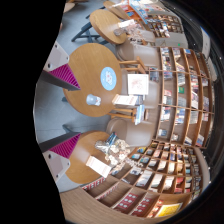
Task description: Arrange mouse
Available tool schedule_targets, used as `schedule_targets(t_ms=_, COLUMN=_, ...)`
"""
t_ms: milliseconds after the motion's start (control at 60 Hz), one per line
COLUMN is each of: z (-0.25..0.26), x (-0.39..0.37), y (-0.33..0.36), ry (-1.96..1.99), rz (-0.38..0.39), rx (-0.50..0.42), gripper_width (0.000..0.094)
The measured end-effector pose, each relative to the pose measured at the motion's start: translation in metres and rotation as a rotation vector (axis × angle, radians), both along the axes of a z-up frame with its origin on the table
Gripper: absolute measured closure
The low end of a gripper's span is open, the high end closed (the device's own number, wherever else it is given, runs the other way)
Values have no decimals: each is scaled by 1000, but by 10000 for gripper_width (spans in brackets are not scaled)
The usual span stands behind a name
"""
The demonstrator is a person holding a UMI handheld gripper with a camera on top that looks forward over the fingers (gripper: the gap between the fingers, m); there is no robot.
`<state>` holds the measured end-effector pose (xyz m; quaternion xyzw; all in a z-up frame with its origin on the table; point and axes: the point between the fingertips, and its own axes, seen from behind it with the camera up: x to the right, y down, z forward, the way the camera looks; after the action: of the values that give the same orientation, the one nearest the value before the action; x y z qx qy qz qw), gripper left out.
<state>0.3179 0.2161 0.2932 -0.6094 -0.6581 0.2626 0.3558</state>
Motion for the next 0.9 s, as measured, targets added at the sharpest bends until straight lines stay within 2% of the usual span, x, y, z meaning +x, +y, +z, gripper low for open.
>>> schedule_targets(t_ms=433, z=-75, x=-44, y=-48, ry=-13, rz=50, rx=-37, gripper_width=87)
schedule_targets(t_ms=650, z=-113, x=-77, y=-62, ry=24, rz=41, rx=18, gripper_width=85)
schedule_targets(t_ms=900, z=-171, x=-110, y=-87, ry=17, rz=10, rx=-64, gripper_width=86)
